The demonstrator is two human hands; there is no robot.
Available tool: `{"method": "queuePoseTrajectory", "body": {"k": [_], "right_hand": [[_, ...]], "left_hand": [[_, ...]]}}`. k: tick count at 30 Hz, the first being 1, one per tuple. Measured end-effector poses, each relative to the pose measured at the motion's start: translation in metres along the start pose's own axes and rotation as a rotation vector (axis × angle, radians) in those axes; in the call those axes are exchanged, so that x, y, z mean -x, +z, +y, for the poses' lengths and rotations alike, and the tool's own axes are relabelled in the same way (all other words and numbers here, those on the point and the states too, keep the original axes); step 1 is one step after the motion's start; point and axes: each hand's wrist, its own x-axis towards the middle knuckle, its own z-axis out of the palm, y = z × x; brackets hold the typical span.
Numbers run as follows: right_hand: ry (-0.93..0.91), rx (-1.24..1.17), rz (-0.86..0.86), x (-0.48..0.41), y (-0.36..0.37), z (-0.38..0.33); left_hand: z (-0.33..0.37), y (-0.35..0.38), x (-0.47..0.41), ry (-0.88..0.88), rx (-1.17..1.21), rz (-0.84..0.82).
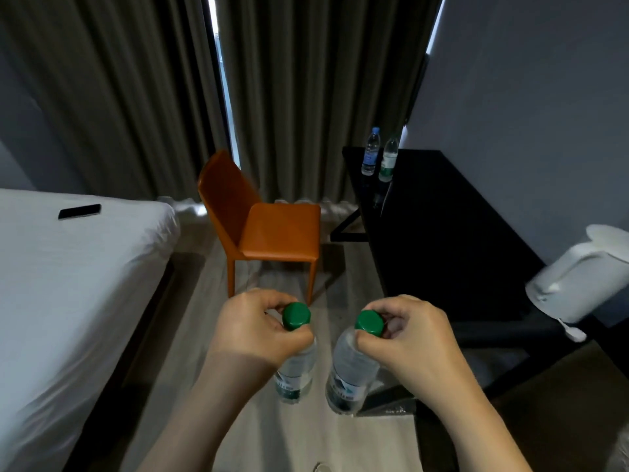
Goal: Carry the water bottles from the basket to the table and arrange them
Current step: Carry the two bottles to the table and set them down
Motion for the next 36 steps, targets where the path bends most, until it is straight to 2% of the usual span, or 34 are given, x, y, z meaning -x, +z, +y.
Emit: {"method": "queuePoseTrajectory", "body": {"k": [4,8,10,18,29,33,36], "right_hand": [[-0.034,0.015,-0.006,-0.060,-0.006,0.009],[-0.052,0.001,-0.013,-0.114,-0.013,0.017],[-0.056,0.005,-0.001,-0.137,-0.016,0.022],[0.038,-0.037,-0.013,-0.224,-0.022,0.041],[0.116,0.019,0.105,-0.366,-0.002,0.044],[0.162,0.001,0.188,-0.414,0.004,0.042],[0.205,-0.017,0.187,-0.444,0.006,0.047]], "left_hand": [[0.010,0.017,-0.052,0.055,0.015,0.002],[0.017,0.029,-0.099,0.179,-0.093,0.108],[0.021,0.035,-0.120,0.173,-0.108,0.114],[0.027,0.059,-0.213,0.075,-0.069,0.036],[0.028,0.071,-0.387,0.184,-0.053,-0.103],[0.028,0.074,-0.447,0.177,0.001,-0.192],[0.027,0.082,-0.482,0.200,-0.004,-0.251]]}}
